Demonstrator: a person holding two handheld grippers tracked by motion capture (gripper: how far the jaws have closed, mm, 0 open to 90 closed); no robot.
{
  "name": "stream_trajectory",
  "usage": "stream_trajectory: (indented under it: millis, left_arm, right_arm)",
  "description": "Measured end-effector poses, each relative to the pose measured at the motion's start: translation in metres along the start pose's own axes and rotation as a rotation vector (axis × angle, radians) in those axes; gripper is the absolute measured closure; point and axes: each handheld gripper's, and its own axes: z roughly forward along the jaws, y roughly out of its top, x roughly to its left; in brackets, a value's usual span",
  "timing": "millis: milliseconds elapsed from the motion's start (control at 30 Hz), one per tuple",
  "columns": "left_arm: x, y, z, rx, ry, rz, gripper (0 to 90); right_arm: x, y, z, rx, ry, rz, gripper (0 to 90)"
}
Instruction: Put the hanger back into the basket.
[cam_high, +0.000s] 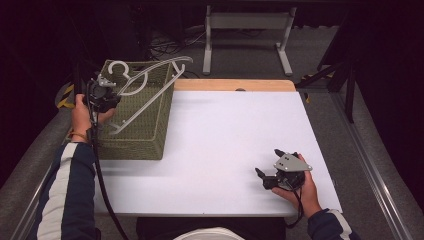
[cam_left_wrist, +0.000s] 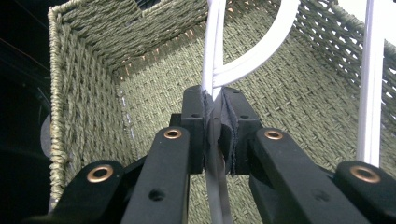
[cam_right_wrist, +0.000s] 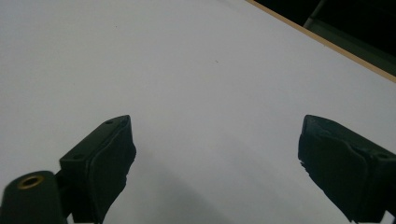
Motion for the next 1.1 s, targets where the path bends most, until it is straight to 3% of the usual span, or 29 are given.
stream_trajectory:
  millis: [67, 167, 400, 633, 733, 833, 1100]
  left_arm:
    - [0.001, -0.001, 0.001, -0.016, 0.012, -0.021, 79.7]
    - [0.003, -0.002, 0.000, -0.040, -0.015, -0.035, 82.5]
    - [-0.003, 0.000, -0.011, -0.105, -0.016, -0.034, 77.0]
    - [-0.026, -0.003, -0.026, -0.202, -0.022, -0.006, 75.9]
    - [-0.029, -0.004, -0.030, -0.225, -0.024, -0.012, 72.1]
    - [-0.037, -0.006, -0.039, -0.303, -0.042, -0.003, 65.2]
    - [-0.057, -0.010, -0.049, -0.384, -0.084, 0.037, 51.7]
  right_arm:
    - [0.000, 0.000, 0.001, 0.002, -0.002, 0.002, 11.5]
    - [0.002, 0.000, 0.001, 0.002, 0.000, -0.004, 11.5]
    - [0.001, 0.000, 0.000, -0.004, 0.004, -0.002, 11.6]
    - [0.002, 0.001, -0.001, -0.011, 0.010, -0.005, 11.6]
    - [0.003, 0.001, -0.001, -0.013, 0.009, -0.006, 11.6]
    - [0.003, 0.002, -0.002, -0.019, 0.010, -0.010, 11.6]
    - [0.001, 0.002, -0.002, -0.021, 0.003, 0.007, 11.6]
